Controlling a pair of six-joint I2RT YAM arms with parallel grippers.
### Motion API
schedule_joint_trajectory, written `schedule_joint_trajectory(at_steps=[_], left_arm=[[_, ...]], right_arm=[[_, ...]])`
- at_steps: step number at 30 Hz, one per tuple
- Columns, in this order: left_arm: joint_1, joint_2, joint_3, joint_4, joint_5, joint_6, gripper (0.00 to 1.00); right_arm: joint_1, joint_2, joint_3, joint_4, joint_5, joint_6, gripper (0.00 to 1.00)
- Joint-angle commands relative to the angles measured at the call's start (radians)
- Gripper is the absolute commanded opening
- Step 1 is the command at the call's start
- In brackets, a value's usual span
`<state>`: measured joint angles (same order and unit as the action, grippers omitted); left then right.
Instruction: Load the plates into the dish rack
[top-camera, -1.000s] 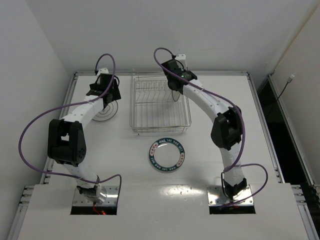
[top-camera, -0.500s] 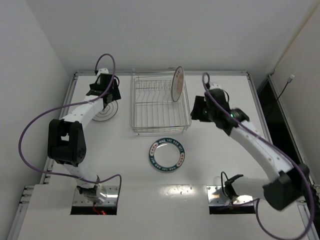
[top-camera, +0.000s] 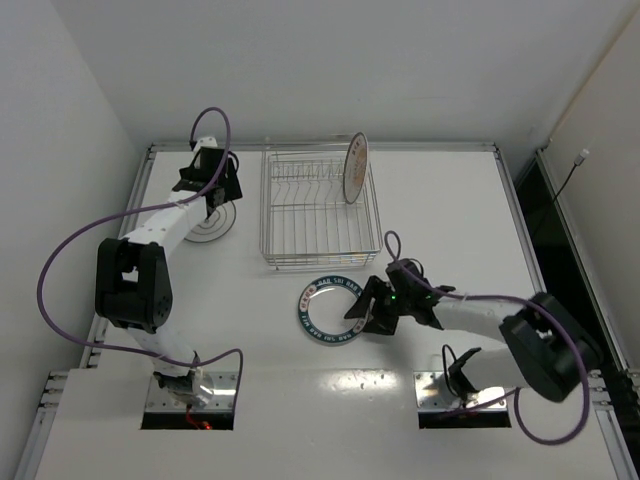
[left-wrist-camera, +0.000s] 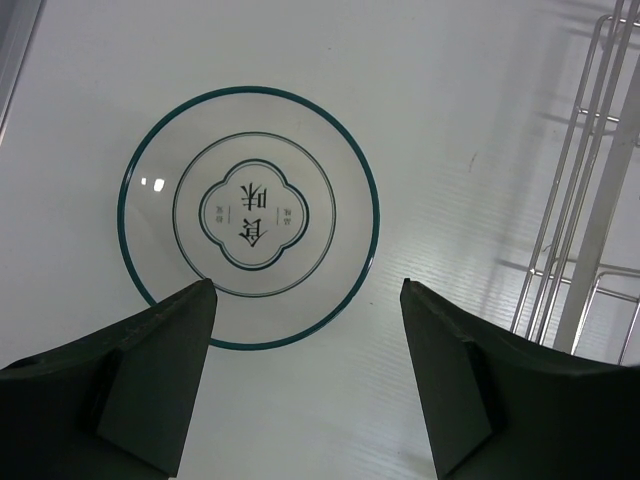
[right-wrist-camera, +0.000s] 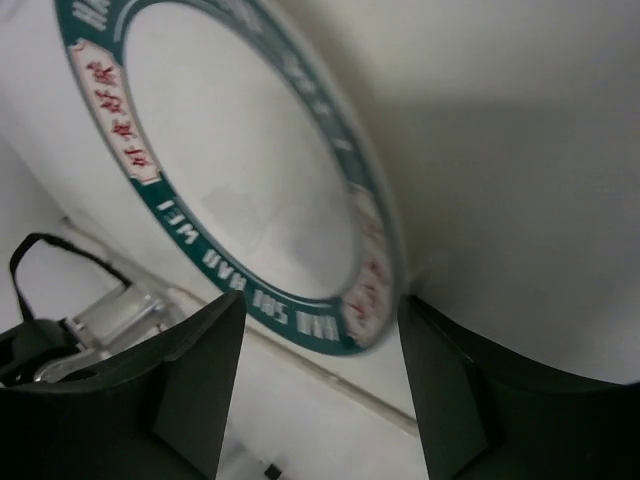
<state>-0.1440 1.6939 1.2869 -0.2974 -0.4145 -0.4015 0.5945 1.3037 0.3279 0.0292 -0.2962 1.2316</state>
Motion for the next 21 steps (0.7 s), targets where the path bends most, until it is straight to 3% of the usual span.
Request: schedule_joint_trajectory(at_steps=[1,3,7,8,14,17,21], left_arm=[[0.001,-0.020,0.008,0.029,0.008,-0.010,0.72],[0.001,-0.033,0.008,0.029,0.008,-0.010,0.72],[0.001,-0.042,0.008,0.029,0.008,-0.019,0.72],[0.001,-0.042,0.008,0.029,0.008,-0.019,0.72],[0.001,-0.051,0.008,0.029,0.017,-0.019,0.72],[0.001,-0.051,0.008,0.029,0.017,-0.019,0.72],[0.001,-0.071,0.008,0.029,-0.004,-0.019,0.72]], right_arm=[[0.065,0.152,0.055,0.143,-0.024,0.121,0.57],[0.108,0.232,0.083,0.153,0.006,0.161,0.53],[0.165,0.266,0.108,0.129,0.080,0.227,0.03],[0.175,0.252,0.108,0.120,0.115,0.227,0.00],[0.229,0.002,0.099,-0.039,0.189,0.263,0.00],[0.266,-0.204,0.160,-0.262,0.258,0.230,0.00],[0.339,-0.336,0.427,-0.640,0.495,0.039,0.00]])
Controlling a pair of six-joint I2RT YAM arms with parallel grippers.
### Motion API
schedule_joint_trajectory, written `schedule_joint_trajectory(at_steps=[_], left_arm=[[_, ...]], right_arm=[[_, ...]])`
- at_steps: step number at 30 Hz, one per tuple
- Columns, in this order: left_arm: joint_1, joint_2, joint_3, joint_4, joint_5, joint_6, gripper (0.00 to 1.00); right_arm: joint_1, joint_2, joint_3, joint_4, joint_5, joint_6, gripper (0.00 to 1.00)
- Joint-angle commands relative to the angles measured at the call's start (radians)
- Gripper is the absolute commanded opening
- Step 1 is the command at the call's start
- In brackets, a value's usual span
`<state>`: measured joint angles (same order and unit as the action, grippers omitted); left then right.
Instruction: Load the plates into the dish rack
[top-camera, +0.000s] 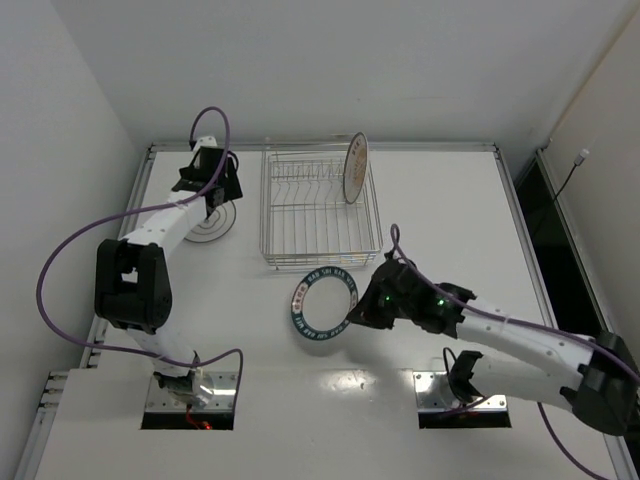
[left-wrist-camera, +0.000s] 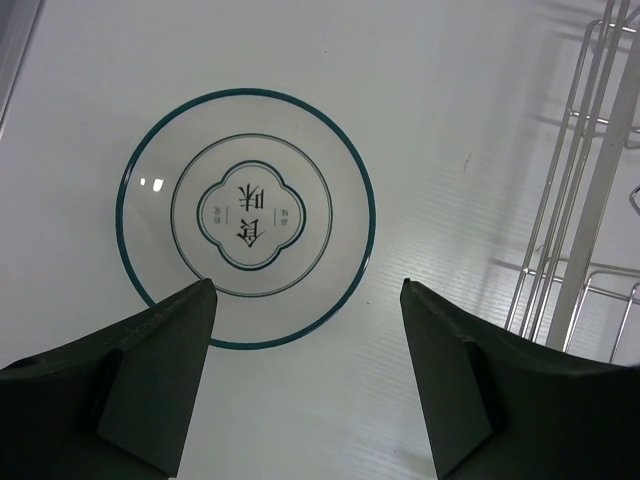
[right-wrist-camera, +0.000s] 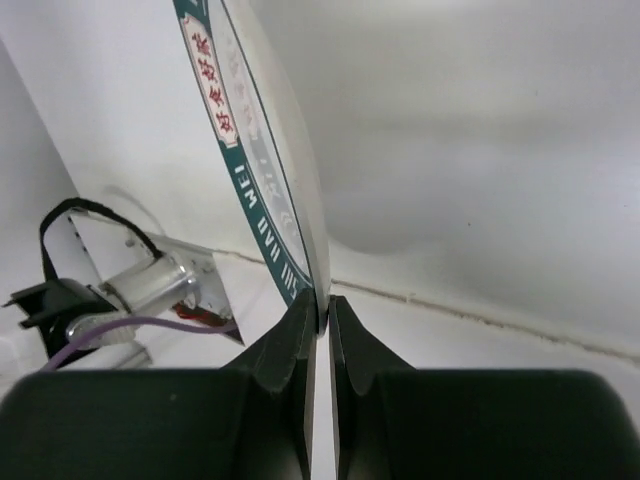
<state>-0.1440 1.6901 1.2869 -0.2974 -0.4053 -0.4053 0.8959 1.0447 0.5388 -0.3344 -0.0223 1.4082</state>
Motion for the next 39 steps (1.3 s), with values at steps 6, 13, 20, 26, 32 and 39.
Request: schedule_joint_trajectory(at_steps=[6,13,20,26,32,39], left_arm=[[0.001,-0.087,-0.012,0.029,-0.064,-0.006,0.74],[0.001,-0.087,-0.012,0.038,-0.064,-0.006,0.74],[0.001,-0.087,-0.012,0.038,-0.064,-0.006,0.74],[0.001,-0.087,-0.012,0.038,-0.064,-0.006,0.75],[0.001,-0.078,-0.003,0.038,-0.038,-0.015,0.75],[0.001,-0.060,-0.003,0.038,-0.047,-0.015,0.75]], right_arm=[[0.029,0.072,0.680,-0.511,0.520,-0.477,0.00],[-0.063,0.432,1.067,-0.284,0.964,-0.904,0.00],[-0.216,0.761,1.319,-0.178,0.984,-1.025,0.00],[-0.296,0.961,1.447,-0.153,0.950,-1.048,0.00],[-0.328,1.109,1.562,-0.164,0.941,-1.028,0.00],[-0.339,1.232,1.646,-0.212,0.822,-1.008,0.00]])
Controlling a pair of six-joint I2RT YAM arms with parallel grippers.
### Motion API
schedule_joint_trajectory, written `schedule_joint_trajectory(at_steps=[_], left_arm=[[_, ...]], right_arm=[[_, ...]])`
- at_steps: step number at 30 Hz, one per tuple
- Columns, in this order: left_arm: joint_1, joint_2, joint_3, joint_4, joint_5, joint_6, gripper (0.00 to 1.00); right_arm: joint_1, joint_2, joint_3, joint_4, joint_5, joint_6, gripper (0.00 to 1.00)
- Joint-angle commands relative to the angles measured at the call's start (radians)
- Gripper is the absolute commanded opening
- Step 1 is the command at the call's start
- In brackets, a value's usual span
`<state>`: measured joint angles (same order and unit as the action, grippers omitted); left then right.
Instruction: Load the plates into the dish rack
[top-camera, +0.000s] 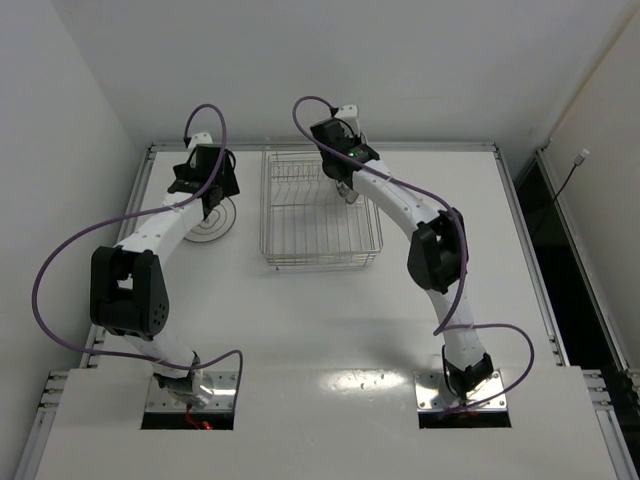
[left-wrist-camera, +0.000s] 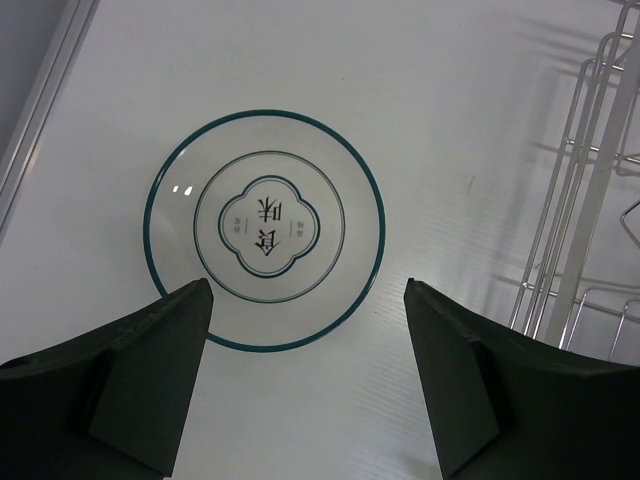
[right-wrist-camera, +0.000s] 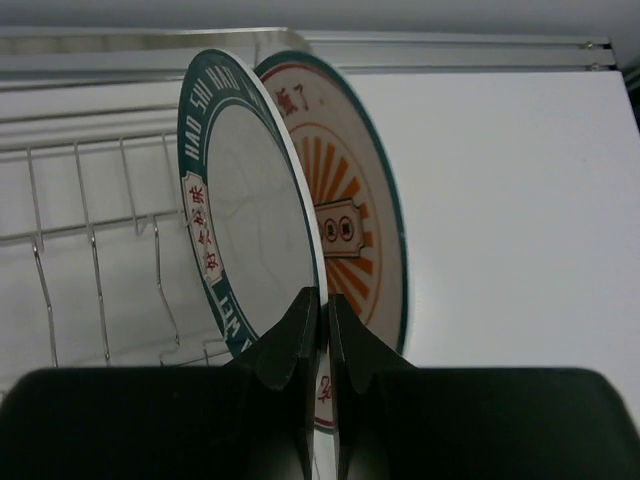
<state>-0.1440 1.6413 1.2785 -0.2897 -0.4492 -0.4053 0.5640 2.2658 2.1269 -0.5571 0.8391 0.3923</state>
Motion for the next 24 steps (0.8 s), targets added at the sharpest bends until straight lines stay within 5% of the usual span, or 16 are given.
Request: schedule_joint_trajectory(at_steps=[1,10,18,24], left_arm=[[0.001,-0.011,0.005,0.030,-0.003,-0.006,0.75],[0.001,0.074,0.015,0.020,0.033,0.025,0.82],[0.001,0.199,0.047,-0.009,0.047,0.060,0.82],[0.001,0.282,0.084,-0.042,0.047,0.082,0.82]], right_arm=[[-0.007,0.011,0.038,0.011,-0.060,0.017,0.02],[0.006,-0.208,-0.108,-0.055,-0.166,0.040,0.42],[0.120,-0.801,-0.741,0.123,-0.424,0.088,0.51],[0.200,-1.031,-1.008,0.105,-0.503,0.174,0.52]])
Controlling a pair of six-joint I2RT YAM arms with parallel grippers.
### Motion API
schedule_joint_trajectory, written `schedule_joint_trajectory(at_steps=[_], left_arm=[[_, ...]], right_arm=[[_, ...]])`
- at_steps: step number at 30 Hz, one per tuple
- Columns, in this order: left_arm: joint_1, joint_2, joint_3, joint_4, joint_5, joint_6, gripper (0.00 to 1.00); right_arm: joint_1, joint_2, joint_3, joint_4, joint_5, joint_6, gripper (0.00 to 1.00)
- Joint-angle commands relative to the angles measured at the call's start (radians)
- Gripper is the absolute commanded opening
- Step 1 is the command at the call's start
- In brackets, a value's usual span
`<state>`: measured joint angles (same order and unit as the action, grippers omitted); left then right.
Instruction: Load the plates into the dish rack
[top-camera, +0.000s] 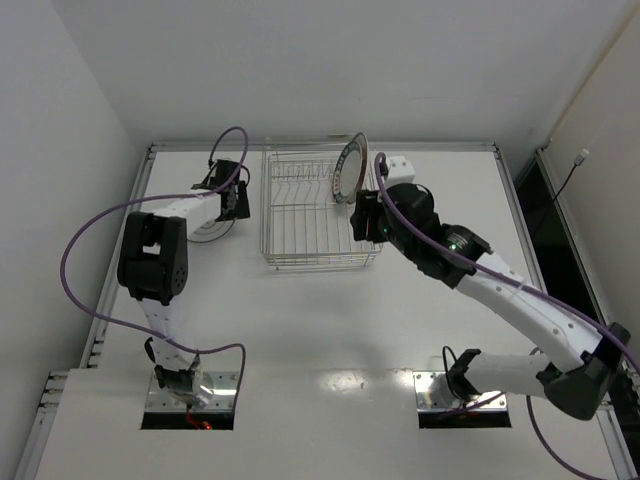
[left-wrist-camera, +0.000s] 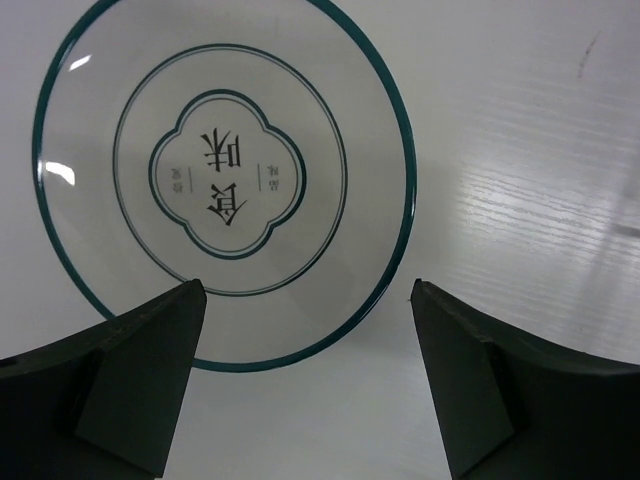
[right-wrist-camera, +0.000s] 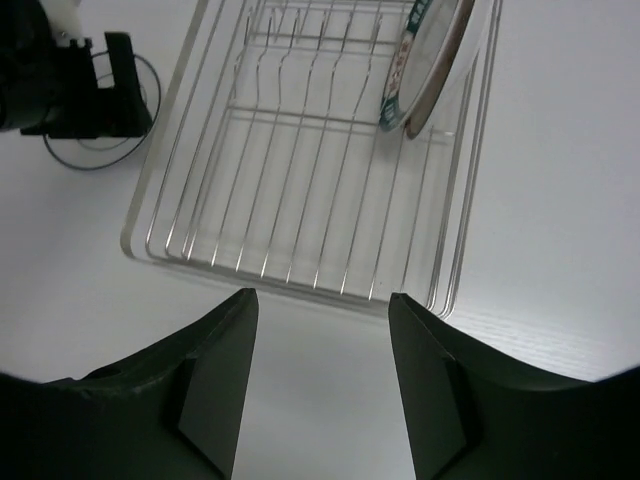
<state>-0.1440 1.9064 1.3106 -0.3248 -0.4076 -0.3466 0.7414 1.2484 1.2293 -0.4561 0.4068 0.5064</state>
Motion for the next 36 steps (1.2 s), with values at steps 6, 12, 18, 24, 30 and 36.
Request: schedule_joint_trajectory(at_steps=[6,12,18,24,30,36], left_arm=[[0.001,0.088,0.062,-0.026,0.026,0.032,0.79],[0.001,0.163,0.091,-0.056,0.016,0.041,0.68],[-0.019,0.227,0.130,-0.088,-0.017,0.070,0.15],[-0.054,0.255,0.151,-0.111,-0.118,0.070,0.00],[-0.074,0.106,0.096,-0.074,-0.214,0.040,0.00],[-0.094,-0.125,0.087,-0.056,-0.250,0.018,0.00]], right_arm=[[0.062,-0.228,-0.293,-0.007,-0.071,0.124,0.52],[0.062,-0.334,-0.439,-0.007,-0.092,0.218,0.52],[0.072,-0.360,-0.472,-0.029,-0.071,0.254,0.52],[0.072,-0.333,-0.482,-0.020,-0.080,0.254,0.52],[0.072,-0.300,-0.482,-0.019,-0.089,0.264,0.52],[0.072,-0.309,-0.502,-0.019,-0.089,0.274,0.53]])
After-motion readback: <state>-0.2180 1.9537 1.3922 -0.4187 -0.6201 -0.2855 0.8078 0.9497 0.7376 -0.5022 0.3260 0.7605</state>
